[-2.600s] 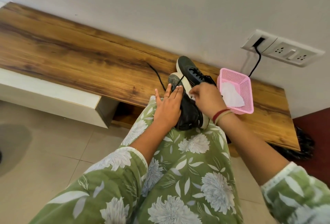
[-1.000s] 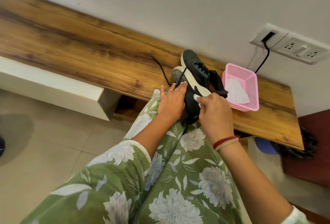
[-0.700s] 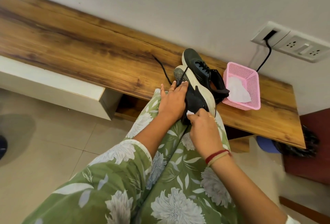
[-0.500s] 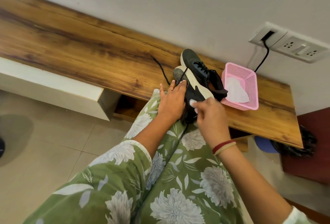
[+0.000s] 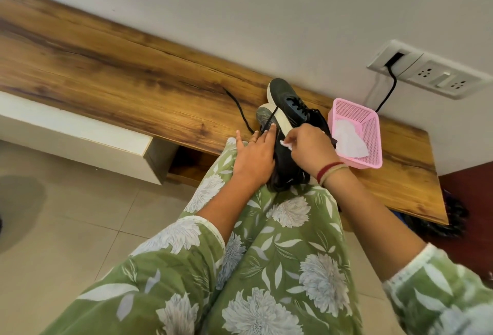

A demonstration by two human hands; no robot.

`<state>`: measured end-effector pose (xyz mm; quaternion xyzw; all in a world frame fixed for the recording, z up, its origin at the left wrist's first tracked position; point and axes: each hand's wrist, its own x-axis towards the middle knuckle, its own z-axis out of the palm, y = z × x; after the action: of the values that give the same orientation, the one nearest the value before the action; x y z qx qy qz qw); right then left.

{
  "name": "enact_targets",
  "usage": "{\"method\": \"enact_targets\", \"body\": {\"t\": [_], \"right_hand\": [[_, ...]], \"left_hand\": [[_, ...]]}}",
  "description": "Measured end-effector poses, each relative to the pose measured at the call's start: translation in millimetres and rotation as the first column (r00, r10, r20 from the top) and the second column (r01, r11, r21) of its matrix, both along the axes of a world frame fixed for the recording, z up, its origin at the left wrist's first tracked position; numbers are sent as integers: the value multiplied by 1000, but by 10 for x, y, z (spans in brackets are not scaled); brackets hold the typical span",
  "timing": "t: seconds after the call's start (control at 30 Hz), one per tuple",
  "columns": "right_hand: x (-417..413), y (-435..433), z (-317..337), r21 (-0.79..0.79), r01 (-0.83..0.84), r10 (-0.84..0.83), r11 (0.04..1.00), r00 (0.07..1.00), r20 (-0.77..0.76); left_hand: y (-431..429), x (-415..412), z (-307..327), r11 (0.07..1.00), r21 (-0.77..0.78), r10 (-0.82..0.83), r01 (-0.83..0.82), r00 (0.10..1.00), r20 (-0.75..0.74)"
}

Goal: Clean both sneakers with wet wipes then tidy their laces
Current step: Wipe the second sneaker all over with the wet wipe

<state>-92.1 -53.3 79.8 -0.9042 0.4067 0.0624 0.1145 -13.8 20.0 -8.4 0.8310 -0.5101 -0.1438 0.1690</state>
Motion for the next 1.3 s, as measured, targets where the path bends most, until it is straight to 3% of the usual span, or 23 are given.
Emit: {"method": "enact_targets", "body": {"t": [0.17, 0.23, 0.3, 0.4, 0.53, 0.63, 0.73, 0.8, 0.93, 1.13, 1.23, 1.3], "right_hand": [[-164, 266, -27, -232, -187, 175, 954, 982, -71], [-240, 238, 27, -140, -176, 172, 974, 984, -38], [-230, 88, 131, 35, -34, 32, 999, 998, 48], [-107, -153, 157, 13, 85, -85, 996, 974, 211], [-60, -98, -83, -3, -59, 59, 998, 998, -6], [-209, 76, -116, -150, -165, 165, 975, 986, -12], [-336, 121, 23, 35, -160, 160, 987, 987, 1], [-314, 49, 124, 154, -81, 72, 985, 995, 63], [-115, -103, 26, -2, 24, -23, 1000, 980, 198], [-162, 54, -169, -209, -236, 241, 949, 971, -1], [-301, 151, -138, -235, -292, 294, 927, 955, -28], [-417, 207, -117, -157, -317, 319, 935, 948, -13]], "left_hand": [[5, -23, 2, 999, 31, -7, 6, 999, 50], [-7, -26, -3, 1000, 18, 4, -5, 999, 52], [-17, -15, -15, 1000, -9, 22, -22, 999, 36], [-31, -12, -33, 999, -44, 28, -27, 999, 32], [-33, -29, -54, 999, -37, 18, -14, 995, 98], [-23, -35, -77, 999, -45, 21, -15, 990, 137], [-17, -40, -71, 999, -43, 17, -12, 992, 123], [-22, -32, -54, 999, -49, 28, -23, 993, 113], [-17, -35, -52, 999, -47, 33, -27, 992, 121], [-2, -43, -51, 1000, -8, 30, -29, 988, 150], [0, -49, -46, 1000, 7, 17, -19, 988, 152], [-3, -55, -40, 1000, 5, 21, -22, 989, 145]]}}
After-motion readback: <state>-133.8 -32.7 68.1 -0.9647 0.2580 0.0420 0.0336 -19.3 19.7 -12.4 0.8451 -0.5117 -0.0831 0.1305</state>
